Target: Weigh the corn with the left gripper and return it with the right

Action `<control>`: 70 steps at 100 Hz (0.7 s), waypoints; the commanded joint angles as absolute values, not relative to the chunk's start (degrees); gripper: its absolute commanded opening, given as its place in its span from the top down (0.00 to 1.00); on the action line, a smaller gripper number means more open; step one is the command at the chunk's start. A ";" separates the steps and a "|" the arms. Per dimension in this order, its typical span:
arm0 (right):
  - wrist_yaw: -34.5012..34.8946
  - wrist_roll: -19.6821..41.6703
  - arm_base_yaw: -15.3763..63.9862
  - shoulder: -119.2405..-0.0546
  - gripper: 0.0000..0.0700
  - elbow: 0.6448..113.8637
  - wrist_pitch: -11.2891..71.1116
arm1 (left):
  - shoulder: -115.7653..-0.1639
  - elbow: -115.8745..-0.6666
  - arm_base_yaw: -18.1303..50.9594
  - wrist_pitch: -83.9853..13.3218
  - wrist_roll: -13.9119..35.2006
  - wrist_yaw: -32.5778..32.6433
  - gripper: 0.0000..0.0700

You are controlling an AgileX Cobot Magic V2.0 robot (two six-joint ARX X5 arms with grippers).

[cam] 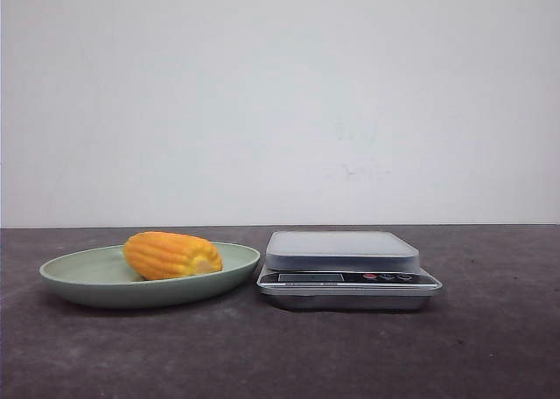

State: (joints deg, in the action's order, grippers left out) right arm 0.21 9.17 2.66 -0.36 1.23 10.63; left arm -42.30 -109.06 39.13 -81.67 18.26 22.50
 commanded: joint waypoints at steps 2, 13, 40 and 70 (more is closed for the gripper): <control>0.49 5.82 2.63 -0.21 0.99 0.73 10.07 | -42.61 -110.19 39.51 -84.90 18.65 22.48 1.00; 0.43 5.43 2.63 -0.21 0.99 0.73 10.00 | -42.61 -110.19 39.51 -84.90 18.65 22.48 1.00; 0.38 5.43 2.28 -0.21 0.99 0.75 9.02 | -42.61 -110.19 39.51 -84.90 18.65 22.48 1.00; 0.38 5.43 2.28 -0.21 0.99 0.75 9.02 | -42.61 -110.21 39.51 -84.90 18.65 22.48 1.00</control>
